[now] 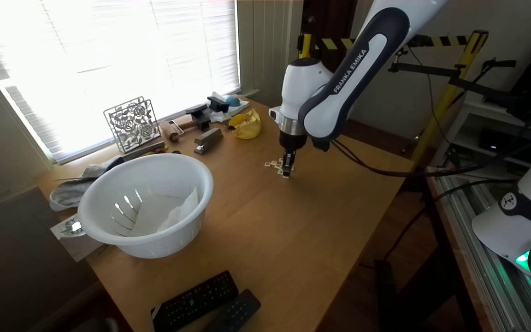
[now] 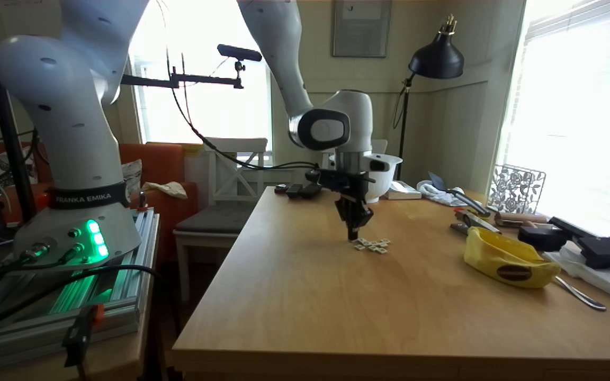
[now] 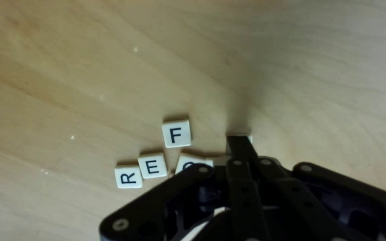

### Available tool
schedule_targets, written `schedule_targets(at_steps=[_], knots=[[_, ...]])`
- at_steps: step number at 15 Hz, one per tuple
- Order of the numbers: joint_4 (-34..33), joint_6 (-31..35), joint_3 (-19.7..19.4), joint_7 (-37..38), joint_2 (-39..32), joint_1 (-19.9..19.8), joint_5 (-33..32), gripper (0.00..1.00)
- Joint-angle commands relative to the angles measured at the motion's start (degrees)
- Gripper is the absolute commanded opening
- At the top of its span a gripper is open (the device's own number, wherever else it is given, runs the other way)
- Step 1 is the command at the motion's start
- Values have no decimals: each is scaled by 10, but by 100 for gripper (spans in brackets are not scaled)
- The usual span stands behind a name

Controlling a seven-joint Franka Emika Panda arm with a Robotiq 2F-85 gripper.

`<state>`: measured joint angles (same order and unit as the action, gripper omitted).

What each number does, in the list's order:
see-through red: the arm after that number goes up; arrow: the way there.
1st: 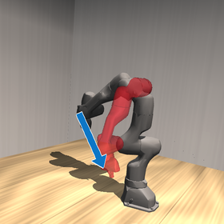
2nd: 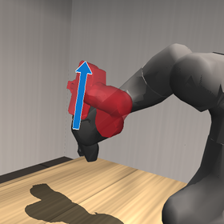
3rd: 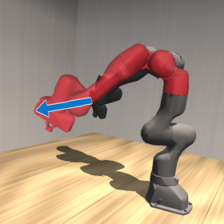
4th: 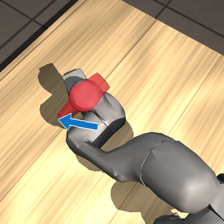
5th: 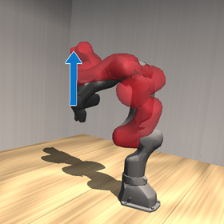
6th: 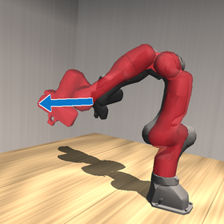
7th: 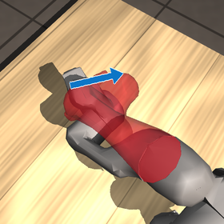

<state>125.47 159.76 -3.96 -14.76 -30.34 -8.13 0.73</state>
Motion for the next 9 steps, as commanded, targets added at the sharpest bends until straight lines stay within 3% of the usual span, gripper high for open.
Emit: schedule_targets(at_steps=[1,9], knots=[[-2,-10,3,22,-25,10,-22,0],[6,-9,6,17,-9,9,-24,0]])
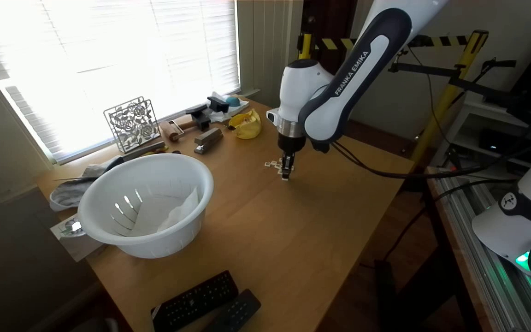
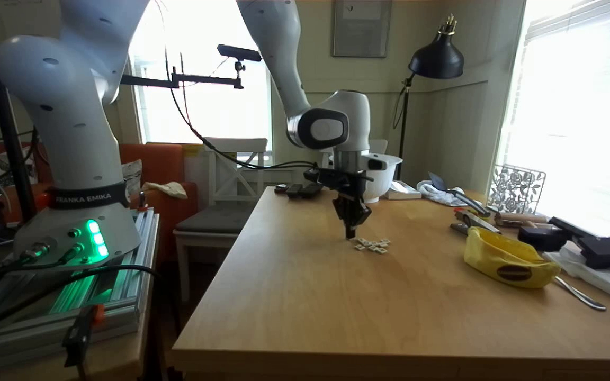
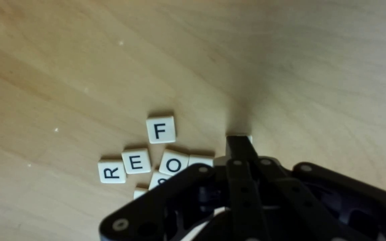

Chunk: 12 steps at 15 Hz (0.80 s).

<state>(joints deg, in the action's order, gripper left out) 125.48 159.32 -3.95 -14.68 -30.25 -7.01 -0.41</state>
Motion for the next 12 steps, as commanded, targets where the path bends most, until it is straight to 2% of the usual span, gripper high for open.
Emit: schedule_targets(at_steps=[1,9,12], knots=[[8,-3,5,17,-7,-2,-13,0],[24,8,6,14,15,-5,-11,0],[28,16,17,5,21,-17,0,0]])
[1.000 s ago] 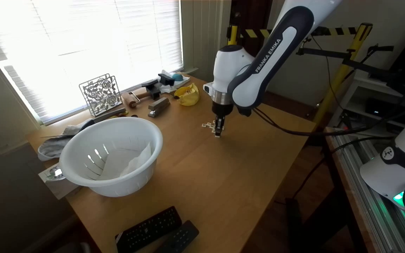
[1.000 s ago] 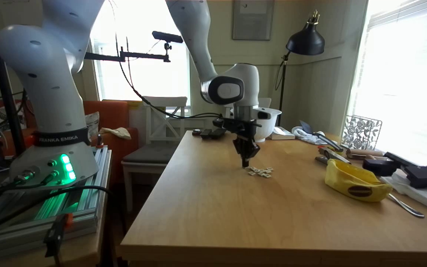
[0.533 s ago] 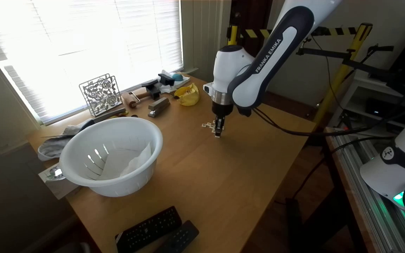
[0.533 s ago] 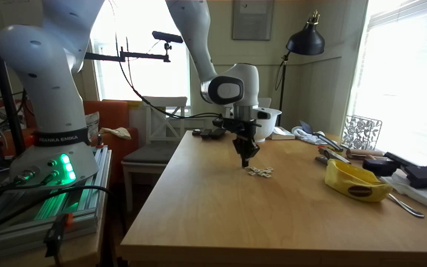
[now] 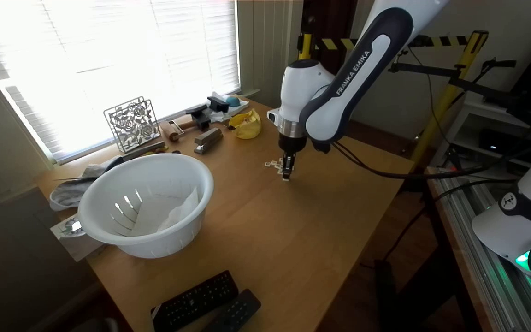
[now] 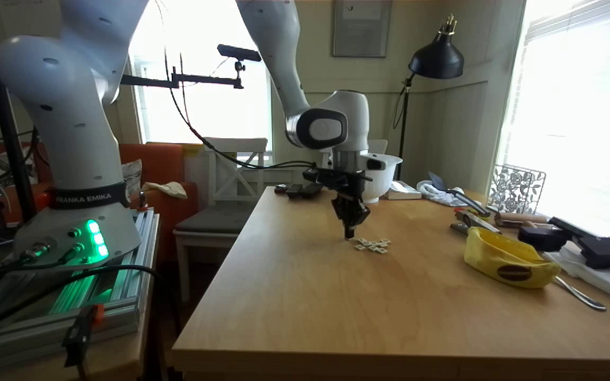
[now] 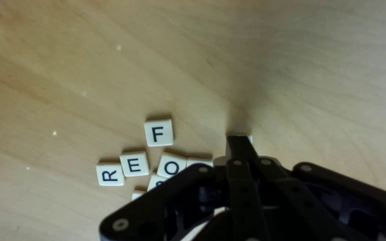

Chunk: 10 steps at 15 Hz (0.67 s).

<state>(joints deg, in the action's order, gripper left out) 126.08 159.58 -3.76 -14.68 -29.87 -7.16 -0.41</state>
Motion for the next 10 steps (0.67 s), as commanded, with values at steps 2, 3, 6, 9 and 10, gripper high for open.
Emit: schedule_targets(at_steps=[2,3,6,9,10], knots=[[29,22,23,1,23,-24,4,0],[32,26,26,0,25,-28,5,0],[38,32,33,-2,30,-37,7,0],[44,37,37,-2,37,-42,7,0],[47,39,37,-2,41,-44,8,0]])
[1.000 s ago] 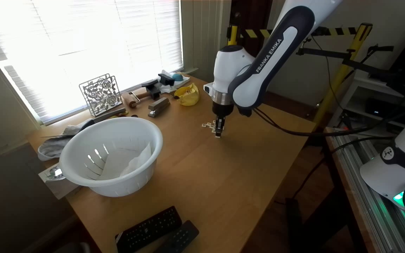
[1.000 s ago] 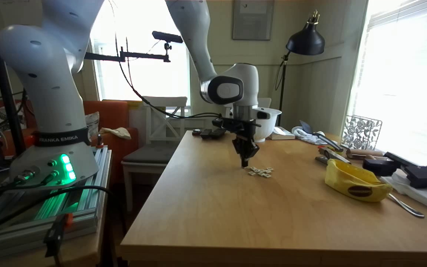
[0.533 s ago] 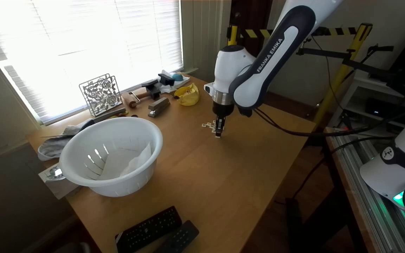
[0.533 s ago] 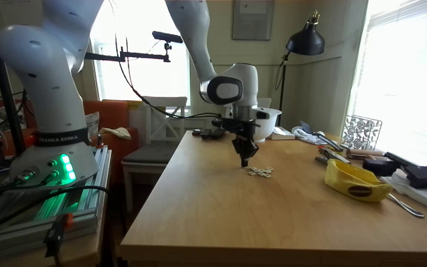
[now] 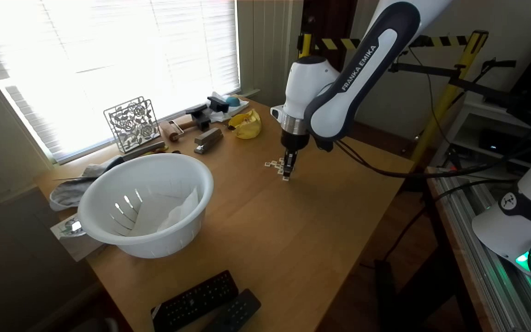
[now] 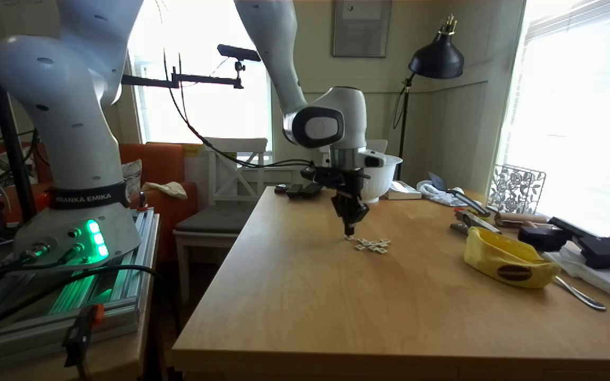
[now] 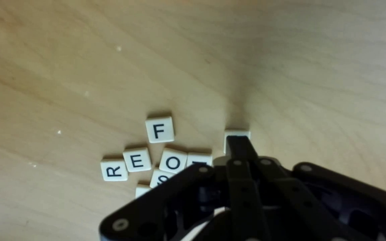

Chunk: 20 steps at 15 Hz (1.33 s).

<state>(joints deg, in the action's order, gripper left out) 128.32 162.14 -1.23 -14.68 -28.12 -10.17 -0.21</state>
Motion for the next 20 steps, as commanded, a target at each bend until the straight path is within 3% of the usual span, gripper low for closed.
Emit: schedule_targets(at_steps=[1,12,20], knots=[[27,15,13,-3,27,-15,7,0],[36,16,27,-9,56,-34,29,0],[2,-3,33,-8,30,-43,43,0]])
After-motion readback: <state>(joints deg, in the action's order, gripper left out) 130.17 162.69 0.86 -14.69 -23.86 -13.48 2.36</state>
